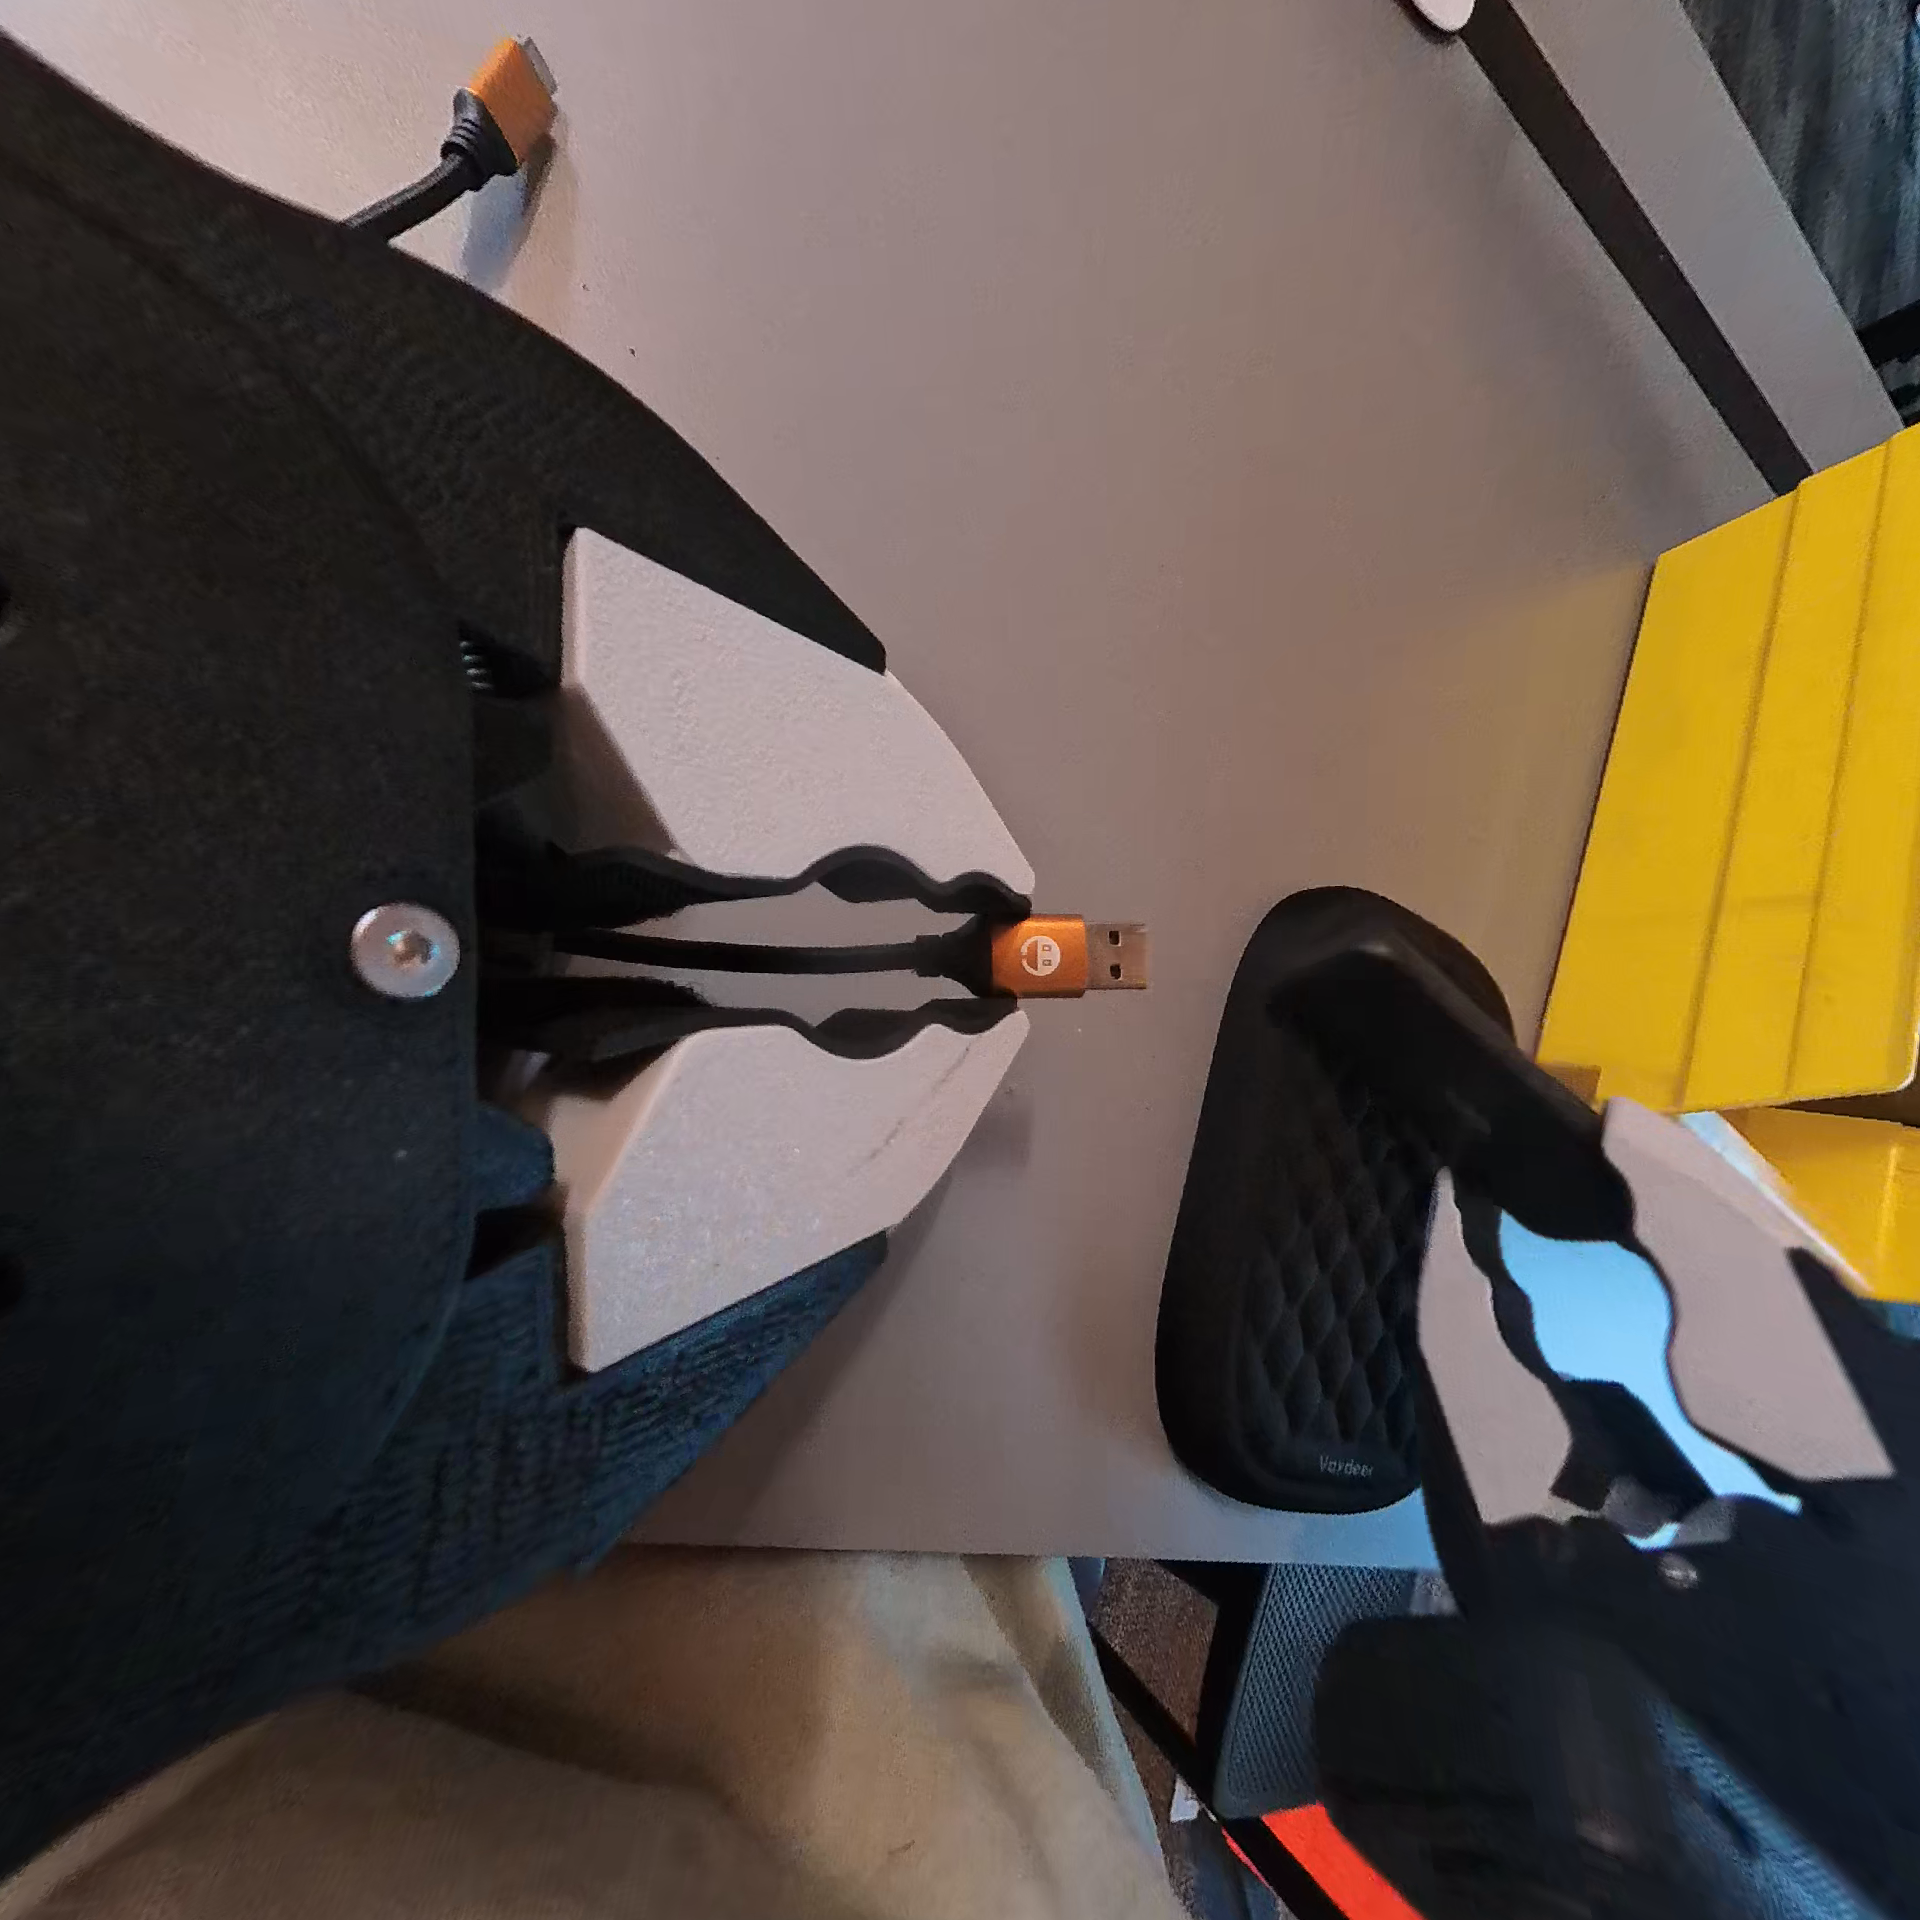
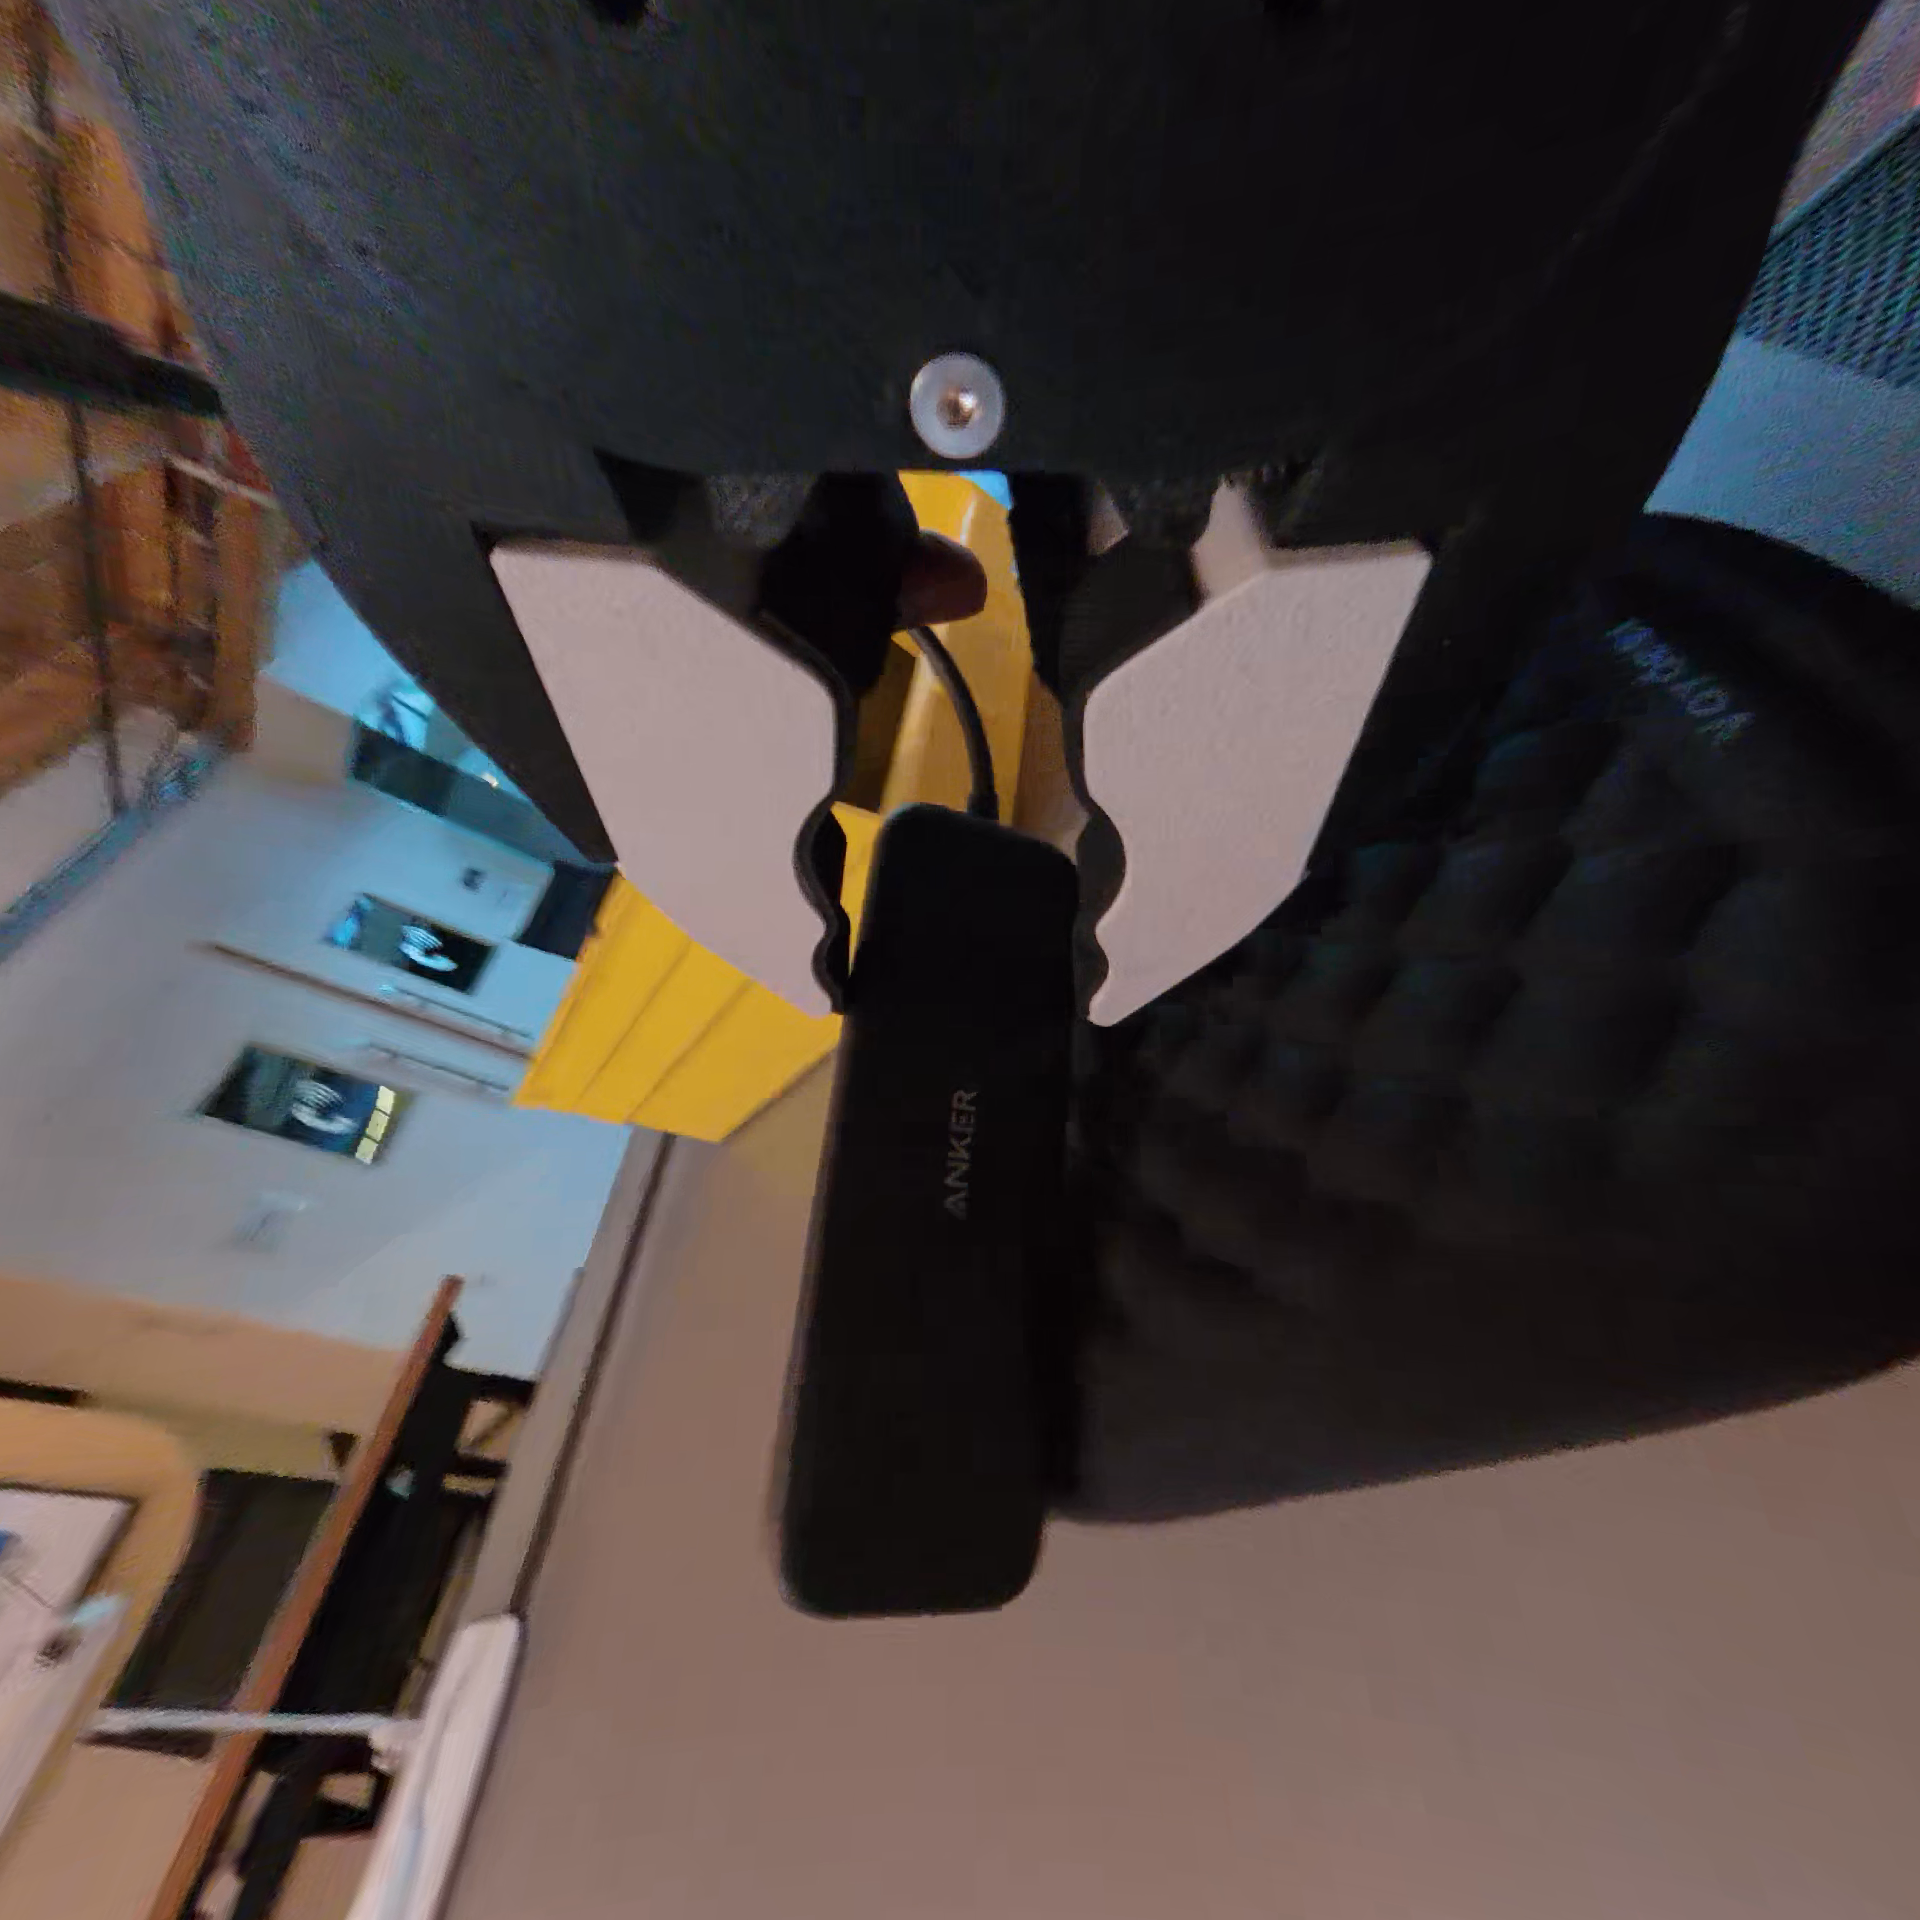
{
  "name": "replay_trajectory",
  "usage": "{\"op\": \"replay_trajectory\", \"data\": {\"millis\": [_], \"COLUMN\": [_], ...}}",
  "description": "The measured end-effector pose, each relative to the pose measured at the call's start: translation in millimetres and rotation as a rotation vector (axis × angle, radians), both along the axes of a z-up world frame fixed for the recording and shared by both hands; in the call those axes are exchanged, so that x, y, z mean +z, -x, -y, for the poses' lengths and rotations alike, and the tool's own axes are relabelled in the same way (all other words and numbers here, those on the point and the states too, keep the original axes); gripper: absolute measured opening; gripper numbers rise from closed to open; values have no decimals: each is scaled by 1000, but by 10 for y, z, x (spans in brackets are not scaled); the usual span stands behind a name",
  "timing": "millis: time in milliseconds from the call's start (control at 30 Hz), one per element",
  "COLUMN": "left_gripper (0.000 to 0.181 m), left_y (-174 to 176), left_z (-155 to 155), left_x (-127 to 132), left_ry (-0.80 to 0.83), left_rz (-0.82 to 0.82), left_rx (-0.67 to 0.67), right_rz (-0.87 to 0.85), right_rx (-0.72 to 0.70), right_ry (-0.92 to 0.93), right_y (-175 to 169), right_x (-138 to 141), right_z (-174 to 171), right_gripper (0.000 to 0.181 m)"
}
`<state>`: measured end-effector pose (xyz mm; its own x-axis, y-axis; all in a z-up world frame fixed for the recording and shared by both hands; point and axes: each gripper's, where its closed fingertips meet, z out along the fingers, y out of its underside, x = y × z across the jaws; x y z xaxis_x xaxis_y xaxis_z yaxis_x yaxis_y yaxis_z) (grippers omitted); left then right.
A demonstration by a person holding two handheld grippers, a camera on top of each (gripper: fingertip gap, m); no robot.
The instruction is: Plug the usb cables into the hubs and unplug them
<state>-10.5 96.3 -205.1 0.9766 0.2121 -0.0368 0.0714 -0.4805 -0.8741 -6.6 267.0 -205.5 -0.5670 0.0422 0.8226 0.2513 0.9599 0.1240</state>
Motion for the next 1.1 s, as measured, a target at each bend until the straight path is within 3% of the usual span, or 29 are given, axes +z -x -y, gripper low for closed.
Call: {"op": "replay_trajectory", "data": {"millis": [300,433,600,733,800,967,1100], "left_gripper": [15,15,15,15,15,15,15], "left_y": [-4,-6,-3,3,8,46,97], "left_z": [-6,-9,-2,4,9,17,13], "left_x": [-20,-25,-5,13,19,85,140], "left_ry": [18,23,7,-13,-21,-47,-22], "left_rz": [-16,-24,-14,1,9,-36,-152], "left_rx": [0,-1,-3,-5,-4,14,47], "right_rz": [382,566,835,910,905,927,1020], "right_rx": [-41,-64,-95,-99,-123,-188,-255], "right_ry": [374,386,381,432,642,1558,1981], "right_y": [-224,-231,-302,-299,-250,-8,48], "right_x": [-50,-81,-338,-331,-253,405,631], "right_z": [129,136,235,281,384,769,890], "right_gripper": [28,24,19,13,13,12,12]}}
